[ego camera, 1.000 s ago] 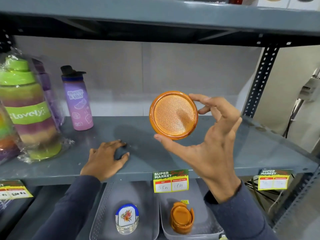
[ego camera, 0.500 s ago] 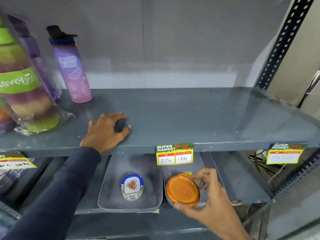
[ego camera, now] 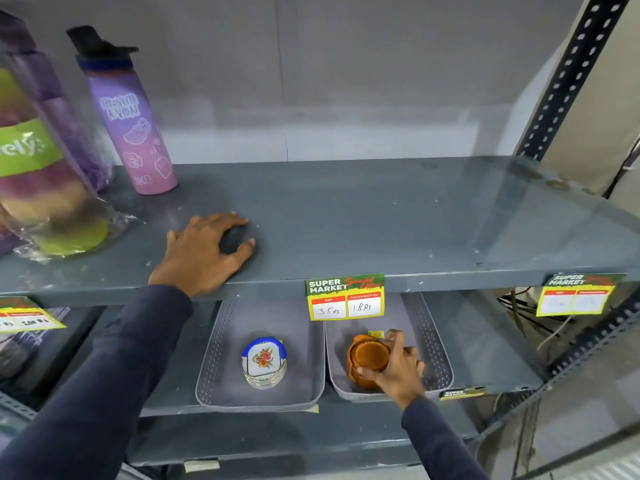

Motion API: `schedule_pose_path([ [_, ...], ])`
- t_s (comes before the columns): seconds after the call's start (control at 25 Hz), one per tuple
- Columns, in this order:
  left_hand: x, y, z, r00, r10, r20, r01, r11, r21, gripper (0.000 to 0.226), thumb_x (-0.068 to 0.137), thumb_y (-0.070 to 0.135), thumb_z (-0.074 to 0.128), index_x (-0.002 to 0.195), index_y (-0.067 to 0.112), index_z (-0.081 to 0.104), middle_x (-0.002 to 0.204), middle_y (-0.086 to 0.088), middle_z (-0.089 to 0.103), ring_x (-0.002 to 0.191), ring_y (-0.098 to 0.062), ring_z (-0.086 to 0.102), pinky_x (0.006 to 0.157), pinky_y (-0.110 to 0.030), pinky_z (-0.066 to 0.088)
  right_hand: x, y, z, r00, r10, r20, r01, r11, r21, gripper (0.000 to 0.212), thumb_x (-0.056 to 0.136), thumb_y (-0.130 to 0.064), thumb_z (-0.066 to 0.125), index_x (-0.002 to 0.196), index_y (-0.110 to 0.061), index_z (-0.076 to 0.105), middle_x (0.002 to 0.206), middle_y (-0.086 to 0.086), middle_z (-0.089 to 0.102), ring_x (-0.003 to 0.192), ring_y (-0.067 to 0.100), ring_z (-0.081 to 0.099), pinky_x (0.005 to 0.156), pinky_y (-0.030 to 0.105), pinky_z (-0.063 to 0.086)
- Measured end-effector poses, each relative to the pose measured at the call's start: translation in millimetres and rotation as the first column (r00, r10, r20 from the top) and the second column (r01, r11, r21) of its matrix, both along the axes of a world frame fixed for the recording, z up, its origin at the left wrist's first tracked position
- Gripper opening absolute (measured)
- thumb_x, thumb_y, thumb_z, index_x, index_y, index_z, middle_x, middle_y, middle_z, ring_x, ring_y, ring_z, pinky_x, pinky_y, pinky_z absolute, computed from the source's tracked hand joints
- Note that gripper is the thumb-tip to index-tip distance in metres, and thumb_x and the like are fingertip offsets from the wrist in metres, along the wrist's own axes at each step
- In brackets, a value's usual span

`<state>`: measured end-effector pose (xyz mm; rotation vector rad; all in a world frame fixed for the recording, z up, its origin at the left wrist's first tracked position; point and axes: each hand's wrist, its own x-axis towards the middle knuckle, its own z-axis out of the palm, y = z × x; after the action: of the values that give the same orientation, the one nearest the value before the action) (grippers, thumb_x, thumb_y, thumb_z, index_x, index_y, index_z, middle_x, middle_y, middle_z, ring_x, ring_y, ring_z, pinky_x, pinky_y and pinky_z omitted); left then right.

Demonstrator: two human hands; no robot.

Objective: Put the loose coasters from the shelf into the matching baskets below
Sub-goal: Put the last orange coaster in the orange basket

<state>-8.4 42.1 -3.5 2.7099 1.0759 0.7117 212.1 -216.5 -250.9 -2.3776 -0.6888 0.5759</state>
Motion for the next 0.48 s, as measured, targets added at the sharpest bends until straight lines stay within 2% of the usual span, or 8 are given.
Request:
schedule_pose_path([
  [0.12,1,1,-1,1.000,-0.002,-0.003,0.002,1.000,0.004,0.047,0.083,0.061,0.051,0.123,0.038,0.057,0.140,0.015,0.053,0.130,-0.019,0.043,0.094,-0.051,0.030,3,5,-9,0.999,0.011,0.035,-0.009,0.999,-0.053,0.096,0.062,-0.060,0.087,0.132,-0.035,0.027,0.131,0.014,0.056,0.129,0.036,0.043,0.105,0.049,0.030],
  [0.28,1,1,-1,1.000,0.003,0.007,-0.003,1.000,-0.002,0.054,0.077,0.066,0.044,0.122,0.039,0.058,0.139,0.015,0.054,0.130,-0.019,0.044,0.092,-0.050,0.030,3,9,-11,0.991,0.079,0.109,-0.067,0.991,-0.115,0.087,0.065,-0.061,0.083,0.128,-0.036,0.028,0.131,0.006,0.062,0.132,0.032,0.041,0.101,0.048,0.027],
  [0.4,1,0,-1,1.000,0.003,0.010,-0.003,1.000,-0.003,0.055,0.077,0.066,0.043,0.122,0.039,0.058,0.138,0.015,0.054,0.129,-0.019,0.044,0.092,-0.049,0.030,4,16,-6,0.982,0.148,0.113,-0.125,0.973,-0.192,0.104,0.055,-0.069,0.083,0.136,-0.038,0.026,0.135,0.002,0.058,0.134,0.030,0.038,0.101,0.049,0.028],
  [0.48,2,0,0,1.000,0.006,0.013,-0.006,1.000,-0.003,0.055,0.076,0.066,0.044,0.121,0.038,0.058,0.138,0.015,0.054,0.129,-0.019,0.044,0.091,-0.049,0.030,5,28,-2,0.967,0.212,0.140,-0.157,0.933,-0.323,0.110,0.056,-0.068,0.081,0.142,-0.034,0.021,0.140,0.003,0.055,0.137,0.032,0.035,0.105,0.050,0.026],
])
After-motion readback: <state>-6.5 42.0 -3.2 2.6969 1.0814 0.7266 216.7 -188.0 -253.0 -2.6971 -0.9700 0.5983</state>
